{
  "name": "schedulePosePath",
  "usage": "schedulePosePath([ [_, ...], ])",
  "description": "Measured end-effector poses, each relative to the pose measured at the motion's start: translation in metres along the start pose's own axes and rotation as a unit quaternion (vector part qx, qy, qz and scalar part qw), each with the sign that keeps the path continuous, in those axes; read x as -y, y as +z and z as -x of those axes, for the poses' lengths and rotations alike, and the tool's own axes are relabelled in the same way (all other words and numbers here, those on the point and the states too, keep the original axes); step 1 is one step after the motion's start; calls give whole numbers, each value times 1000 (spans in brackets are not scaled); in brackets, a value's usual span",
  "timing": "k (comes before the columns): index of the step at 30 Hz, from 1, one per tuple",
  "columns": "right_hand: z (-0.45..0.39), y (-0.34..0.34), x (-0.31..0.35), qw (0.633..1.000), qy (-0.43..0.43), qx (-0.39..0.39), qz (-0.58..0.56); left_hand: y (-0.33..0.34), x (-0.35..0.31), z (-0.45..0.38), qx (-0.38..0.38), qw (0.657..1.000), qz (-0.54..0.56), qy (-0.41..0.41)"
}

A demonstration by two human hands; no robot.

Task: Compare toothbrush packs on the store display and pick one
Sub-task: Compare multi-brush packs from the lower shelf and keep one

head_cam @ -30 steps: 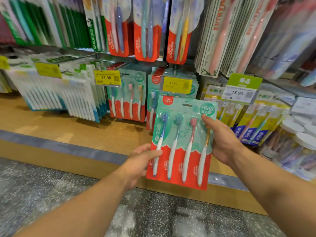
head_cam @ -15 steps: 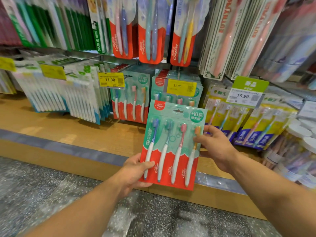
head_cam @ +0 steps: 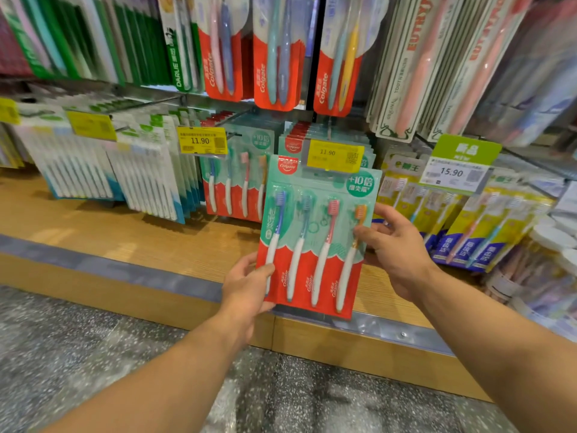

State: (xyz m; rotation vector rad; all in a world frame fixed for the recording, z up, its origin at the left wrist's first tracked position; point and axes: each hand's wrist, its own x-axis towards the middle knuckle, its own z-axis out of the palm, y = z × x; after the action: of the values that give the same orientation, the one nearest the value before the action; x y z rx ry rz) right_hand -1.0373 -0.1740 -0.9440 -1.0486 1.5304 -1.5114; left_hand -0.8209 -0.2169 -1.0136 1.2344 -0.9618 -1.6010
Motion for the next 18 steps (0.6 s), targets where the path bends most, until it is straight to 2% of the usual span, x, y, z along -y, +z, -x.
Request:
schedulePosePath([
  [18, -16, 3, 10, 998, -23, -12, -55, 10, -14, -4, -4, 998, 48, 40],
])
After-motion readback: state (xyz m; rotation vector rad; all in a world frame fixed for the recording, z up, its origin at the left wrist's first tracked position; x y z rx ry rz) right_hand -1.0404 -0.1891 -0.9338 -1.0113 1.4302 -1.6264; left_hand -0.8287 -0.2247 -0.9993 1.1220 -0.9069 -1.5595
